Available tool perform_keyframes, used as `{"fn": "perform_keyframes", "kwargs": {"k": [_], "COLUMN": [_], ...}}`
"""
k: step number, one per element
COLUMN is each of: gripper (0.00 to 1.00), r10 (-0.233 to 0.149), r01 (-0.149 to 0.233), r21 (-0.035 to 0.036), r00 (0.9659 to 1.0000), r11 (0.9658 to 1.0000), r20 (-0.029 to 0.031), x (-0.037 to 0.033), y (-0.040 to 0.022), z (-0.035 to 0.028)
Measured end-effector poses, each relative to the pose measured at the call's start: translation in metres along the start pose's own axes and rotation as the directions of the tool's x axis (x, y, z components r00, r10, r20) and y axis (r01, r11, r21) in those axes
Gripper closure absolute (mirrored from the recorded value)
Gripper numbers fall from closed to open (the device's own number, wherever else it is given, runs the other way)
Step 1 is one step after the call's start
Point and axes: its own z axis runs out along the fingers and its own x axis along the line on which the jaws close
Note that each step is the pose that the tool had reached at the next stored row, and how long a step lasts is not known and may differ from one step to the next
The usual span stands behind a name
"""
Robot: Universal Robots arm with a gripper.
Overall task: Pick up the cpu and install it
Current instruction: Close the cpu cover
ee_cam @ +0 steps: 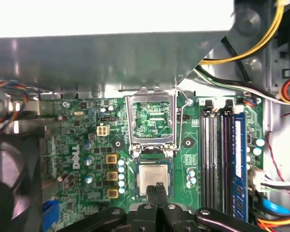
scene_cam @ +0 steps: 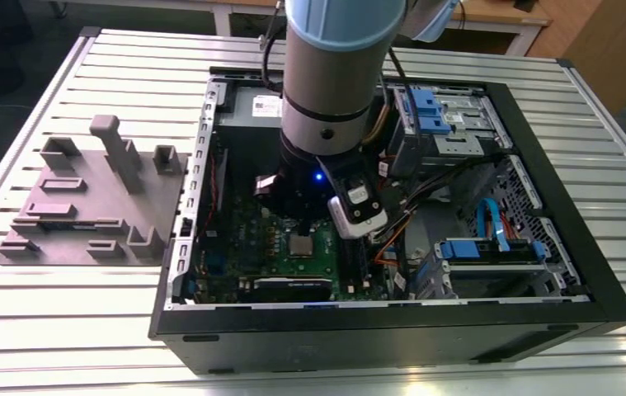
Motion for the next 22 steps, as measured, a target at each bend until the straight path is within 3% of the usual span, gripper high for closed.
{"fn": "perform_keyframes", "kwargs": {"k": [7,22], "gripper": [0.89,0.89], "r10": [0.000,-0.002], "r01": [0.000,0.002], "r21": [0.0001,0.0001], "r00": [1.0000,1.0000], "r11": [1.0000,1.0000], "r20": [0.0000,0.0006], "x": [0.0005,0.0006], "y": [-0.0001,-0.0001], "z": [-0.0206,-0.0212]}}
